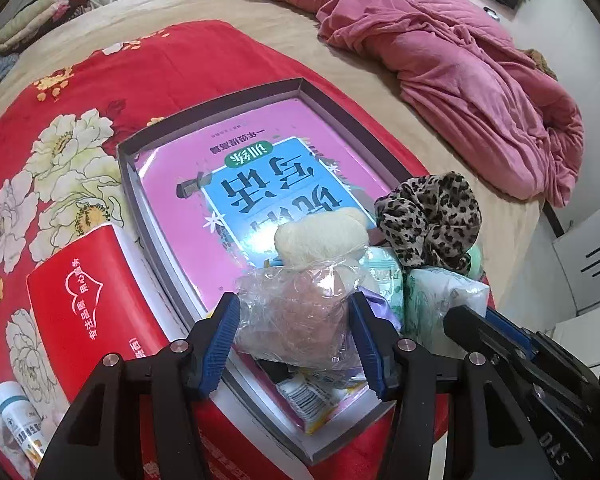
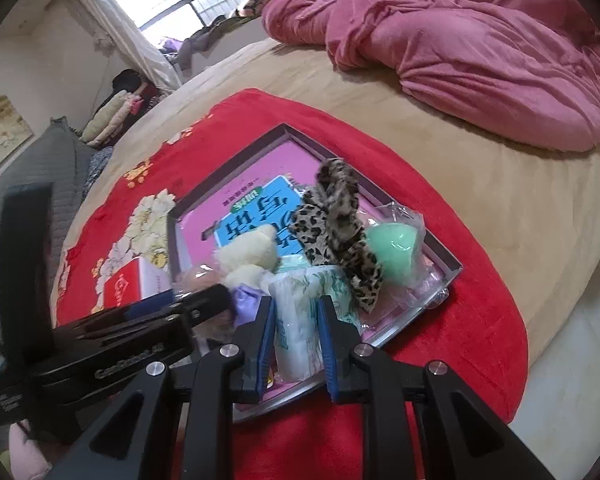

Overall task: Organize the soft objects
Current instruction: 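Lower the tissue pack into the tray and open the right tool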

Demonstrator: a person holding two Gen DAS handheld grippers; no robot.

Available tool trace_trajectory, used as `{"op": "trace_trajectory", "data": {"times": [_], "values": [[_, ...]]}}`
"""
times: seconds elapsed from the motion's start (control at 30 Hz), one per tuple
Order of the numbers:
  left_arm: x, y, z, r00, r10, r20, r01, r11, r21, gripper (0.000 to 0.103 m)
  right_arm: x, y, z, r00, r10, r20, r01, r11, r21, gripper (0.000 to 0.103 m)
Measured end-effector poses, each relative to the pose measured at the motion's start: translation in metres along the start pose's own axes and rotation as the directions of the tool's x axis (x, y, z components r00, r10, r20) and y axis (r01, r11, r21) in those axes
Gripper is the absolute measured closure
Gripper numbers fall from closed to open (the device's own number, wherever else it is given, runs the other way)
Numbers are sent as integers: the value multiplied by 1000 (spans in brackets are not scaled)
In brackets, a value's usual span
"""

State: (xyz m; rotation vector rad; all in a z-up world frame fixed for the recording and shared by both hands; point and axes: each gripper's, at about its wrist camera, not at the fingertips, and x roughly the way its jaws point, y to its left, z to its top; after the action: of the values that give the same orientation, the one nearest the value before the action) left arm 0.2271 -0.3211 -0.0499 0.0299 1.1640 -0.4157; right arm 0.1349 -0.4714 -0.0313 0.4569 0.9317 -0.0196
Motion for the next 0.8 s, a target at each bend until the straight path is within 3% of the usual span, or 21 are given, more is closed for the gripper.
{"op": "trace_trajectory", "data": {"times": [0.37, 0.63, 0.8], "values": [[0, 1, -2, 1000, 16, 12, -17, 999, 36, 46, 16, 9, 1, 1000, -15, 1, 15, 1000, -6, 80], [0, 1, -1, 1000, 12, 7, -12, 999, 37, 46, 19, -4, 3, 997, 73, -25, -71, 995, 68, 78], [0, 0, -1, 1000, 18, 3, -18, 999, 38, 46, 22, -11, 2, 990, 134, -53, -127, 984, 126, 66]]}}
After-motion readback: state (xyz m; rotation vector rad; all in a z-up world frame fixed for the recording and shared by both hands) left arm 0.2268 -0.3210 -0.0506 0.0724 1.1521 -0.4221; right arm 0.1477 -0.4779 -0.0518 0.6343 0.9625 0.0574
